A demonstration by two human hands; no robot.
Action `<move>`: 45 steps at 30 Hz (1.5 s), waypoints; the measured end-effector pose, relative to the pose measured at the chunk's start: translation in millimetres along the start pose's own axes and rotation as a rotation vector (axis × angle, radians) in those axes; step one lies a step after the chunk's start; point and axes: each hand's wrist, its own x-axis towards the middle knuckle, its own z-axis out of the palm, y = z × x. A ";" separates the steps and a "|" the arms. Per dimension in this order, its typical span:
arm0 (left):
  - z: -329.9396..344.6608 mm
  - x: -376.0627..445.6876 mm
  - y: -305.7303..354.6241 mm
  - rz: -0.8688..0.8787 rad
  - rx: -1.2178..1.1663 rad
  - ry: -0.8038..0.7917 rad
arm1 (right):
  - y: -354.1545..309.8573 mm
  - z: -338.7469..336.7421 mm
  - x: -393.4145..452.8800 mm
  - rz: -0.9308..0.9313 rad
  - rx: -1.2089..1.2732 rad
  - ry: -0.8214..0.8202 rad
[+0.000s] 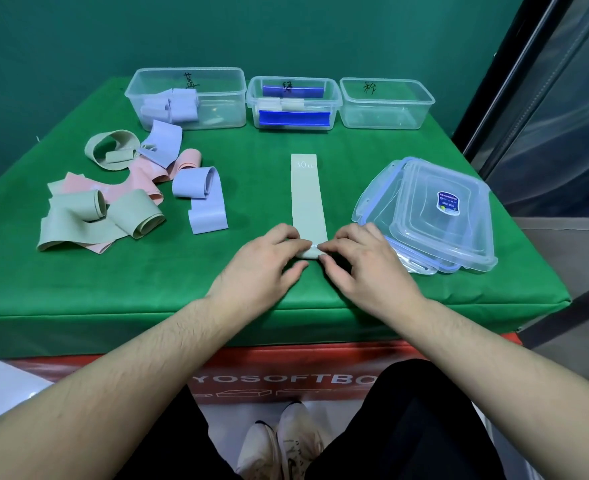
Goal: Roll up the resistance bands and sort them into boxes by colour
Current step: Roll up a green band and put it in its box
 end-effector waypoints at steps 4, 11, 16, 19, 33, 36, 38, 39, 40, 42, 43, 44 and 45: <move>0.6 5.6 -1.9 0.050 -0.004 -0.001 | 1.3 -0.2 0.2 -0.008 -0.019 -0.009; 0.9 7.2 -2.8 0.016 -0.002 -0.043 | 1.6 -0.5 2.1 -0.042 -0.004 -0.036; -0.3 10.6 -2.2 -0.017 -0.038 -0.028 | 1.1 -4.9 11.1 -0.037 0.010 -0.078; -2.7 7.7 -1.5 -0.020 -0.075 0.000 | -0.2 -8.7 8.8 -0.053 -0.004 -0.095; -4.2 -19.8 5.2 -0.020 -0.128 0.037 | -9.7 -13.3 -12.1 -0.027 0.064 -0.093; -3.9 -17.1 5.3 -0.040 -0.119 0.035 | -12.1 -14.7 -9.0 -0.045 0.091 -0.067; -3.8 -14.8 5.2 -0.053 -0.111 0.022 | -12.1 -15.2 -9.3 -0.078 0.100 -0.067; -3.9 -13.7 4.9 -0.060 -0.109 0.018 | -11.7 -15.0 -9.4 -0.083 0.101 -0.070; -4.0 -12.8 4.6 -0.065 -0.110 0.018 | -11.3 -14.8 -9.5 -0.079 0.103 -0.074; -4.1 -11.4 4.5 -0.071 -0.120 0.019 | -9.7 -14.6 -8.5 -0.071 0.105 -0.081; -4.5 -11.0 4.6 -0.071 -0.125 0.019 | -9.3 -14.1 -7.6 -0.072 0.105 -0.081; -4.9 -10.6 5.2 -0.067 -0.126 0.023 | -9.2 -14.0 -6.5 -0.074 0.105 -0.081; -5.4 -10.6 6.0 -0.058 -0.123 0.031 | -9.2 -13.9 -5.3 -0.074 0.106 -0.082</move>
